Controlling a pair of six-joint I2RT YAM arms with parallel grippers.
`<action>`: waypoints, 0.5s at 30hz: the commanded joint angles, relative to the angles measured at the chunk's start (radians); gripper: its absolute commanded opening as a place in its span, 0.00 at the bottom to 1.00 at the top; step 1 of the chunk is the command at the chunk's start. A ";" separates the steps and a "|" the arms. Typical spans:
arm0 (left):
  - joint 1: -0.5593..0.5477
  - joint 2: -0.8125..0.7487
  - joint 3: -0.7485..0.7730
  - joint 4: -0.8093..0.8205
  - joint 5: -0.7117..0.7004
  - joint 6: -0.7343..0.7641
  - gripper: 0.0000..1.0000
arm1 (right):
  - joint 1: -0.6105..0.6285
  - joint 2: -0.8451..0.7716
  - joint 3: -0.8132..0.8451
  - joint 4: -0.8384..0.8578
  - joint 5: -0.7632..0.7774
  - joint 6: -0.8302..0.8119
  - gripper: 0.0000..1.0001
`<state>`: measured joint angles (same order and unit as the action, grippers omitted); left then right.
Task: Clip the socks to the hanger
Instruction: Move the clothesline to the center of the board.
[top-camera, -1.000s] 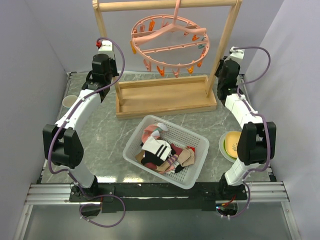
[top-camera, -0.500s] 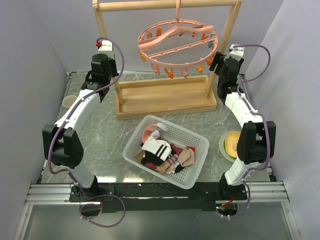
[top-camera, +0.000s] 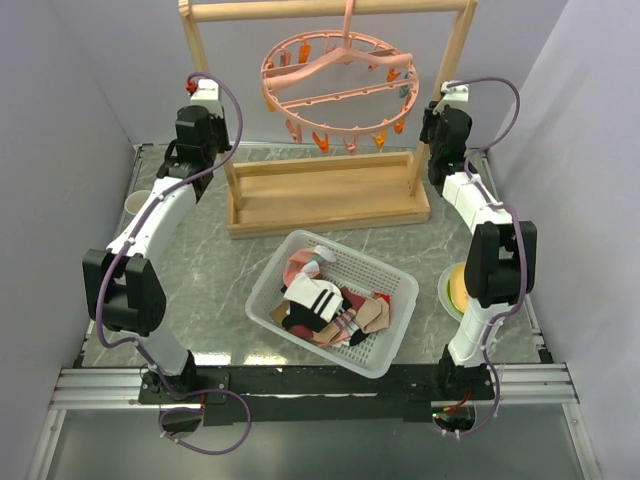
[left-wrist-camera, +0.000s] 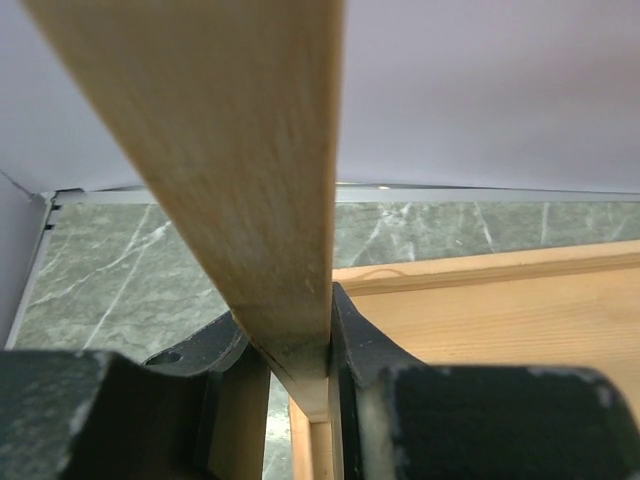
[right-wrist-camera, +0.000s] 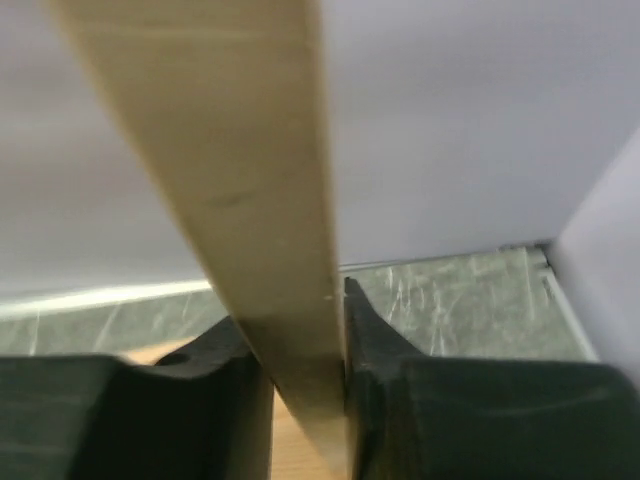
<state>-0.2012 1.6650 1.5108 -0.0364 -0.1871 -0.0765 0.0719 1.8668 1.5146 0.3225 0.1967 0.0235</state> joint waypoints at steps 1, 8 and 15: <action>0.017 -0.033 0.051 -0.106 0.046 0.011 0.16 | -0.015 -0.052 -0.039 0.096 0.076 0.038 0.04; 0.016 -0.071 0.023 -0.135 0.083 -0.011 0.16 | -0.017 -0.170 -0.191 0.105 0.076 0.067 0.05; 0.014 -0.169 -0.070 -0.186 0.167 -0.052 0.16 | -0.017 -0.316 -0.356 0.115 0.089 0.095 0.09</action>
<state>-0.1783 1.6199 1.4727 -0.0555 -0.1211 -0.0719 0.0757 1.6512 1.2285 0.4088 0.1589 0.0338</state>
